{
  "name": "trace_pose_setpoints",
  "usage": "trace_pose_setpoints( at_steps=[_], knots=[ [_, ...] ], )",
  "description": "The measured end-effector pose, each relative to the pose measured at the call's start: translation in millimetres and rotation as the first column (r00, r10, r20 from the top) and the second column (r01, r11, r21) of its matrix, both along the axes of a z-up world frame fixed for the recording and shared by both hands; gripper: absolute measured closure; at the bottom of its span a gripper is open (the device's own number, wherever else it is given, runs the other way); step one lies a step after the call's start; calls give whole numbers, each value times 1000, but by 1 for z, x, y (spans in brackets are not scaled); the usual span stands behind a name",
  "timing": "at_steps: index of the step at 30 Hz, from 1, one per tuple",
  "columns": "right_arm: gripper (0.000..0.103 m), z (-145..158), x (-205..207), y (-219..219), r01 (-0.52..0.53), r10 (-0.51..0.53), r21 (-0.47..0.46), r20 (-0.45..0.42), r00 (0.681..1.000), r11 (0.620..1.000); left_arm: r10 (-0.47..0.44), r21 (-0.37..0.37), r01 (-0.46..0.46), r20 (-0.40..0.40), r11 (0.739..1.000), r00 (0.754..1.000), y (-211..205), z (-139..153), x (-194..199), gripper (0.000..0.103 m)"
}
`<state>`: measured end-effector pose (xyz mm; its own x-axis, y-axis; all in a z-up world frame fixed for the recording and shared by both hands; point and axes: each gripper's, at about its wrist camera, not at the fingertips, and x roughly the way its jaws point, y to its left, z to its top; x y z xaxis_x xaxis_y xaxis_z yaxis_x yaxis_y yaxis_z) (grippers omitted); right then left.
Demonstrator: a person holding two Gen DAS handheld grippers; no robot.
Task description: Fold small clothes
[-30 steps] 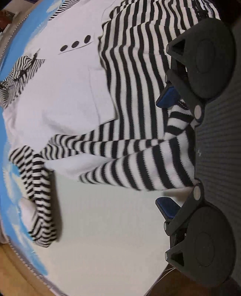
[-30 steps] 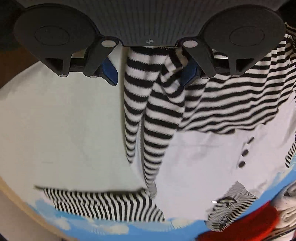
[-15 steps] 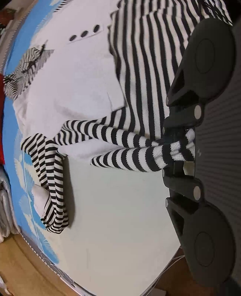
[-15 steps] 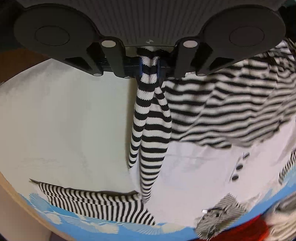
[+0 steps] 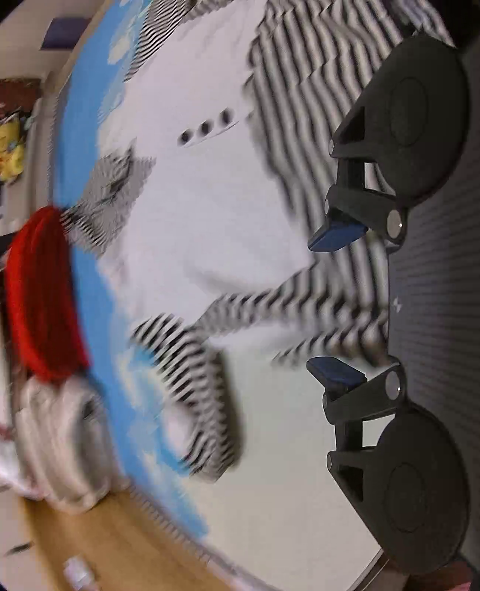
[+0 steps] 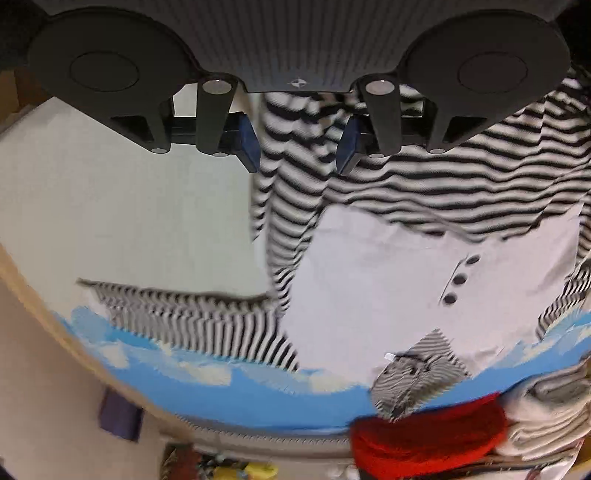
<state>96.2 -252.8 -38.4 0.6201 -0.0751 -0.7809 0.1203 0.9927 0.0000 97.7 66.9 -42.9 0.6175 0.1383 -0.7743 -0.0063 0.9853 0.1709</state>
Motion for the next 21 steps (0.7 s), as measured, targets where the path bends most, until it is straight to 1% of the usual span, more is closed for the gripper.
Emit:
trace_pose_setpoints(
  at_steps=[1,2,3,4,5,6,8,9,10,11,12,13,14,15,16,18,20,21],
  knots=[
    [55,-9,4,0,2,-2,2,-51,999,1000,4,-43,-6,-67,999,998,2,-10,4,27],
    [54,-21,9,-1,7,-9,-14,-126,992,1000,9,-78,-22,-172,997,985,5,-26,9,26],
    [54,-34,12,-2,15,-22,-35,-203,979,999,19,-67,-36,-246,997,969,5,-37,12,22],
    [48,-41,12,-5,23,-31,-39,-237,971,999,36,-47,-50,-266,998,963,8,-45,11,14],
    [42,-38,11,-8,49,-56,-37,-213,975,998,60,-29,-69,-244,997,968,9,-42,10,15],
    [42,-35,13,-9,59,-65,-35,-206,976,998,59,-17,-65,-235,998,970,8,-39,10,18],
    [43,-27,10,-11,57,-60,-24,-160,985,998,33,-31,-39,-168,999,985,5,-25,7,18],
    [43,-27,9,-12,56,-60,-28,-156,986,998,28,-43,-35,-147,998,989,2,-23,5,18],
    [43,-31,9,-12,56,-62,-37,-178,982,998,23,-68,-32,-137,997,990,2,-21,5,18],
    [42,-38,9,-12,58,-65,-41,-209,976,997,25,-98,-41,-157,994,987,5,-24,6,18],
    [42,-44,7,-12,61,-68,-38,-230,971,997,39,-120,-64,-204,991,978,7,-30,9,18],
    [40,-44,7,-12,66,-73,-39,-222,972,997,52,-125,-87,-263,988,963,10,-40,12,17],
    [40,-43,8,-10,64,-73,-47,-216,974,997,61,-121,-102,-307,987,950,12,-49,14,16],
    [40,-39,8,-8,58,-67,-51,-200,978,997,72,-113,-110,-299,987,952,13,-49,17,13],
    [40,-35,7,-7,57,-65,-55,-172,983,997,80,-96,-111,-285,989,955,13,-46,14,13],
    [40,-22,-1,-5,55,-62,-67,-105,992,996,63,-61,-78,-218,995,974,6,-35,12,13],
    [40,-9,-7,-1,56,-58,-82,-21,998,995,53,-54,-62,-146,997,988,-1,-21,10,13],
    [40,0,-9,-2,57,-56,-91,21,998,994,53,-65,-60,-106,996,993,-3,-14,8,13]
  ],
)
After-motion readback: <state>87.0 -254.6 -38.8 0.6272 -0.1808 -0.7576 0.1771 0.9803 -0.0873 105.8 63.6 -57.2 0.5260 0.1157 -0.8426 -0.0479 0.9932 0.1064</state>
